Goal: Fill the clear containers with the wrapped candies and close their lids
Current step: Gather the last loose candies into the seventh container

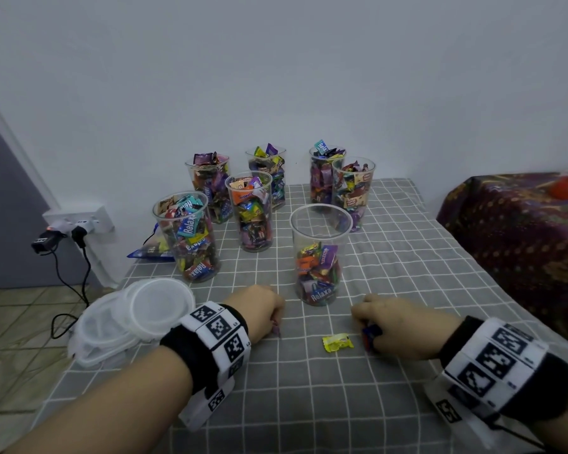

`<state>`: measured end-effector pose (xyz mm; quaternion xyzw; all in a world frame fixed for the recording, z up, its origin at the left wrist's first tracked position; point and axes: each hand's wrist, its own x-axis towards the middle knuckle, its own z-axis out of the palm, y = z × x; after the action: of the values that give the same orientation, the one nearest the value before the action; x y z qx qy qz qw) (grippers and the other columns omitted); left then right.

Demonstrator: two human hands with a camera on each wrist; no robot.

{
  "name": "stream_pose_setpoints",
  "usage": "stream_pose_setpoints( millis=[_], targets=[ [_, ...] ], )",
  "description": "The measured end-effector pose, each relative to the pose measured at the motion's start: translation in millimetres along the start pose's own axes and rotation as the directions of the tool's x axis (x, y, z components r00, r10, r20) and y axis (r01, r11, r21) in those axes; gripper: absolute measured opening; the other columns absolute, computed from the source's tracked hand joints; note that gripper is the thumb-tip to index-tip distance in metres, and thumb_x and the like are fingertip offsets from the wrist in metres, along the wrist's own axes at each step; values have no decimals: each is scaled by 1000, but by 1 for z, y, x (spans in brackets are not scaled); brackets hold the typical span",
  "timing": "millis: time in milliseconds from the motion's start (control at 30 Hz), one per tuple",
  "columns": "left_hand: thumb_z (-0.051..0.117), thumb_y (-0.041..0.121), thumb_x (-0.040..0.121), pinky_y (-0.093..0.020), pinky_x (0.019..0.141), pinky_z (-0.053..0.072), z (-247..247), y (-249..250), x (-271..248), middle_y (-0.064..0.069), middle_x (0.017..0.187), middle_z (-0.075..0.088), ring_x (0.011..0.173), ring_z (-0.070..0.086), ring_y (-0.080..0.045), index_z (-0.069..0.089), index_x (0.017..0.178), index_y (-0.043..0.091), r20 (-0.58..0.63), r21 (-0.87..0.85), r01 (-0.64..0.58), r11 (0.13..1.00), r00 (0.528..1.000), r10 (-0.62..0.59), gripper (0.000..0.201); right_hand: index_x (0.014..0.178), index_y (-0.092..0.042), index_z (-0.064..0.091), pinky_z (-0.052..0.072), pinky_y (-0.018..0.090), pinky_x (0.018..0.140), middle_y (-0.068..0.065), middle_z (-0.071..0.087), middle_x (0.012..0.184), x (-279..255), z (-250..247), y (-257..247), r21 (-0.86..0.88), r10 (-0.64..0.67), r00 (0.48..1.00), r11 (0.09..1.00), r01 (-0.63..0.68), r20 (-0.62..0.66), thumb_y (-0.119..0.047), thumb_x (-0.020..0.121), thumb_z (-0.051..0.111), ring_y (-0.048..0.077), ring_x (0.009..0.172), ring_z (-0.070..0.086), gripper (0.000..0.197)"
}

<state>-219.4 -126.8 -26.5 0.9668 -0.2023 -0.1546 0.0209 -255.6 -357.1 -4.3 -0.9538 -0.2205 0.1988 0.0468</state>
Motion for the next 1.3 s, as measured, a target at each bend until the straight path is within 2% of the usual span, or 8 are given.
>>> stream_pose_setpoints(
  millis=[167,367,500,700,967,1067,1200,1300],
  targets=[
    [56,8,86,-33,90,47,-1,-2,-1,-4,116,56,106,54,-23,64,100,17,-26,-21,41,999,999,-42,19,93,-22,48,35,14,61,-6,46,99,-2,-28,8,128,25,974,992,4,-224,-13,86,61,12,90,48,16],
    [63,19,85,-29,89,44,-2,-7,-3,-5,114,55,106,53,-22,64,101,15,-115,-89,40,995,992,-50,16,82,-20,52,52,27,52,-3,51,91,-8,-79,7,411,134,808,900,142,-574,-6,84,65,20,67,60,19],
    [59,17,87,-26,88,42,-2,-5,-4,-5,116,54,109,51,-22,63,103,15,-142,-106,34,994,989,-49,16,91,-12,55,52,38,70,-6,46,87,2,-98,-10,330,108,679,921,206,-726,-3,82,62,23,79,54,14],
    [52,11,90,-29,89,41,-5,-2,-8,-5,117,52,110,51,-23,62,106,16,-154,-114,31,993,987,-49,20,97,-14,53,28,24,72,0,44,100,34,-100,-28,206,23,699,962,179,-715,-10,85,61,15,90,41,15],
    [51,11,90,-24,83,39,-5,-2,-9,-4,116,52,110,51,-23,62,105,17,-183,-136,25,990,982,-50,20,102,-12,58,30,22,75,0,45,102,51,-93,-34,224,43,725,962,156,-688,-15,87,62,14,91,42,16],
    [51,10,90,-25,83,38,-6,-2,-9,-4,116,52,110,51,-22,62,106,17,-183,-145,14,989,982,-41,21,99,-12,59,39,27,82,1,47,102,55,-87,-35,240,45,724,956,169,-688,-16,86,63,14,91,46,14],
    [52,10,90,-25,83,39,-6,-2,-11,-3,114,51,107,51,-21,62,104,17,-187,-169,11,986,981,-43,19,91,-15,59,39,26,80,-1,50,96,52,-79,-33,299,107,615,929,218,-781,-15,87,61,14,88,48,5],
    [52,10,90,-26,82,40,-6,-2,-11,-3,113,52,106,52,-21,63,103,17,-197,-183,11,983,979,-48,18,88,-15,59,38,26,77,1,55,94,41,-73,-22,414,253,513,882,226,-820,-10,87,58,15,88,51,5]
  ],
)
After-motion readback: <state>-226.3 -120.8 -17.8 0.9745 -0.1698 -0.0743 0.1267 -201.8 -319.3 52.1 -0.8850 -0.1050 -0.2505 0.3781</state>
